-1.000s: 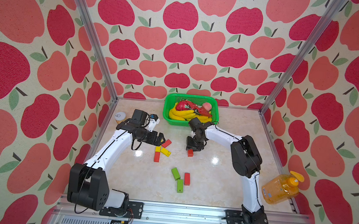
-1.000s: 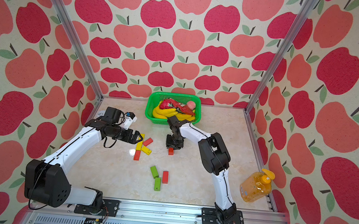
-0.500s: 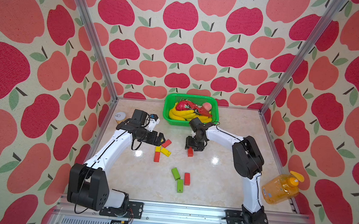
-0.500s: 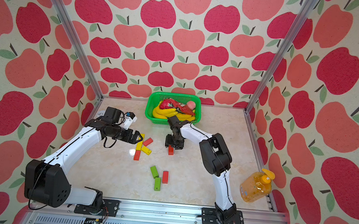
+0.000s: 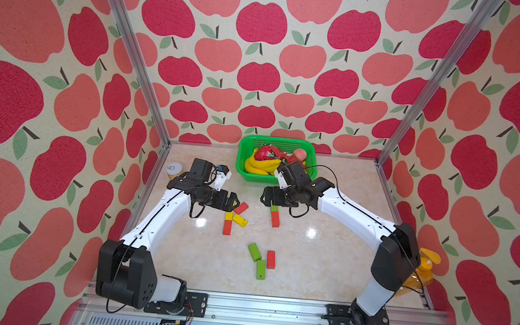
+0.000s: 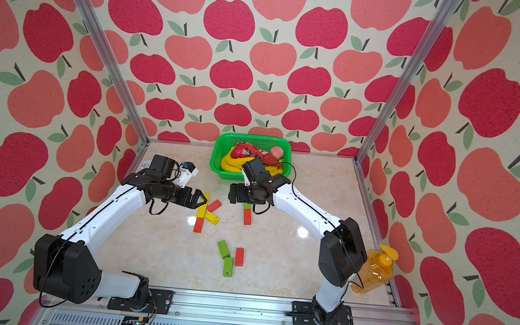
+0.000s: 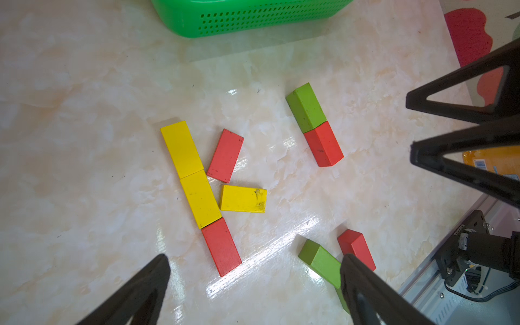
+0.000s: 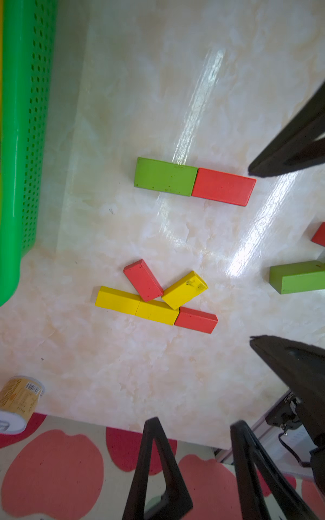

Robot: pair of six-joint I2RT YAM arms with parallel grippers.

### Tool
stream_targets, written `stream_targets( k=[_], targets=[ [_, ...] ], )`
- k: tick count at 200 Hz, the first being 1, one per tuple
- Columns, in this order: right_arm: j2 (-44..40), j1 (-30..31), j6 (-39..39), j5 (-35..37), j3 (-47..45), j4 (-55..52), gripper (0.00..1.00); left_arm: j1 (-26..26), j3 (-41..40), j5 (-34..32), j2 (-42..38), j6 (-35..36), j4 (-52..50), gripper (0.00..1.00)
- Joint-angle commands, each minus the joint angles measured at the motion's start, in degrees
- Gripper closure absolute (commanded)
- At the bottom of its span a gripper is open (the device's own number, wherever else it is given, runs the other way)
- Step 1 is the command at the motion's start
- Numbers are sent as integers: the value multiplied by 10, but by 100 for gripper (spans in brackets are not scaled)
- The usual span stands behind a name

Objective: Assemble the letter k with building blocks
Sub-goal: Assemble the building block at the center of the board, then adjust the building block at the center of the board.

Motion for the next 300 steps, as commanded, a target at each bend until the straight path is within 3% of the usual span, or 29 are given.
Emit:
stream_targets(
  k=[1,39,57,64,78,91,105,121,154,175,197,223,251,300],
  targets=[
    [-42,1,22,25,-86,33,1,-5,6,-5,-23,14,-8,2],
    [-86,37,99,34,-221,98,1,-23,5,-6,-31,18,-9,2],
    [-110,44,148,66,-272,109,9,-33,4,0,-31,24,-9,0],
    [-121,44,169,81,-288,111,12,-37,4,3,-29,26,-10,4],
    [-148,44,198,109,-325,112,20,-45,6,6,-22,29,-13,13],
    [-179,44,212,124,-359,123,33,-55,10,6,-14,32,-19,31],
    [-210,44,222,135,-391,128,36,-61,12,0,-4,33,-25,53],
    [-227,37,218,144,-402,115,35,-69,14,-3,7,31,-24,72],
    [-185,-48,170,109,-359,84,34,-115,65,-5,77,-41,-26,91],
    [-124,-126,123,53,-329,114,34,-182,109,-80,153,-86,6,100],
    [-45,-172,71,-5,-269,116,34,-210,205,-154,271,-134,-27,100],
    [24,-173,40,-42,-209,121,33,-226,264,-192,351,-170,-37,100],
    [75,-173,30,-70,-172,120,33,-235,313,-225,402,-190,-61,100],
    [117,-170,23,-109,-149,110,34,-234,328,-233,442,-196,-52,100]
  ],
)
